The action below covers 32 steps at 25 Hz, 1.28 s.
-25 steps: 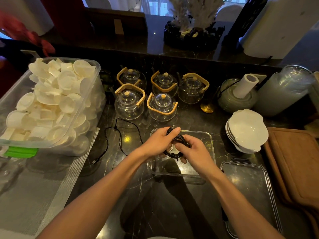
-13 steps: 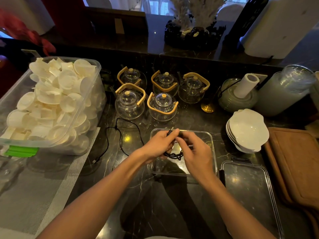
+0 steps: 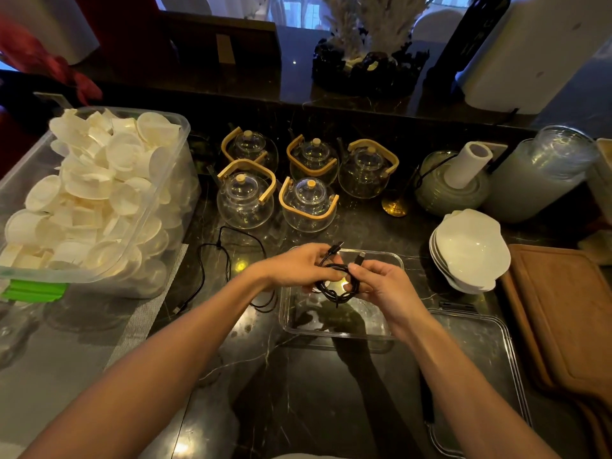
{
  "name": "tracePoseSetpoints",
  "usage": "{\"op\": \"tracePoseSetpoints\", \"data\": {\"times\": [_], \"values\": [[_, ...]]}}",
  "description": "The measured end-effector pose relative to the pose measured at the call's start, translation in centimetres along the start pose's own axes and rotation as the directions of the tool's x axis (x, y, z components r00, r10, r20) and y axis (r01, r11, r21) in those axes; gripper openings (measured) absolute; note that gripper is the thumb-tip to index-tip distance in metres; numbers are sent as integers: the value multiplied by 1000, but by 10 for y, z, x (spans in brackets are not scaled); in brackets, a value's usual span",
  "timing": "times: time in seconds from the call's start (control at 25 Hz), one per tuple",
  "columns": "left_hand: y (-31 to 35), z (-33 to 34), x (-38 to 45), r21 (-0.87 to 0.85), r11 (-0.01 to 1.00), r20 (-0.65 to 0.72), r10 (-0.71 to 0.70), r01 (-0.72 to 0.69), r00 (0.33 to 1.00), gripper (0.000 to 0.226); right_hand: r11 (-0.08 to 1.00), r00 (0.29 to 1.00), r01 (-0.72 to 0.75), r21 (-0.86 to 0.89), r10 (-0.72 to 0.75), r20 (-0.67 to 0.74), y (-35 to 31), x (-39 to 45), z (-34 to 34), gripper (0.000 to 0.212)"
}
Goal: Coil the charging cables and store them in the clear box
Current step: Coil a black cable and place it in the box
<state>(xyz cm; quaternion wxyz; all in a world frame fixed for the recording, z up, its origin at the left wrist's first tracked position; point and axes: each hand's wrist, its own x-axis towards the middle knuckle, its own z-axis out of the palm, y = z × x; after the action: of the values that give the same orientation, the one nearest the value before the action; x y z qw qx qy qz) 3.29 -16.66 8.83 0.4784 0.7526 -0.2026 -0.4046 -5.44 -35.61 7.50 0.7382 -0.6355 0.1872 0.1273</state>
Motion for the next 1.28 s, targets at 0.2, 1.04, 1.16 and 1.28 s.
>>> {"op": "tracePoseSetpoints", "data": {"times": [0.2,1.04,1.16,1.28], "values": [[5,-9,19,234,972,-106,32,-7,994,34,972,996,31,-234,-51,-79,1,8,-5,17],[-53,53,97,343,928,-226,-72,148,972,34,835,952,-219,-505,69,-298,67,72,-34,30],[-49,61,108,474,864,-213,-77,172,974,33,742,950,-214,-636,6,-313,74,77,-37,31],[-43,65,111,629,766,-198,-6,132,980,26,663,946,-228,-713,-22,-324,80,80,-38,18]]}}
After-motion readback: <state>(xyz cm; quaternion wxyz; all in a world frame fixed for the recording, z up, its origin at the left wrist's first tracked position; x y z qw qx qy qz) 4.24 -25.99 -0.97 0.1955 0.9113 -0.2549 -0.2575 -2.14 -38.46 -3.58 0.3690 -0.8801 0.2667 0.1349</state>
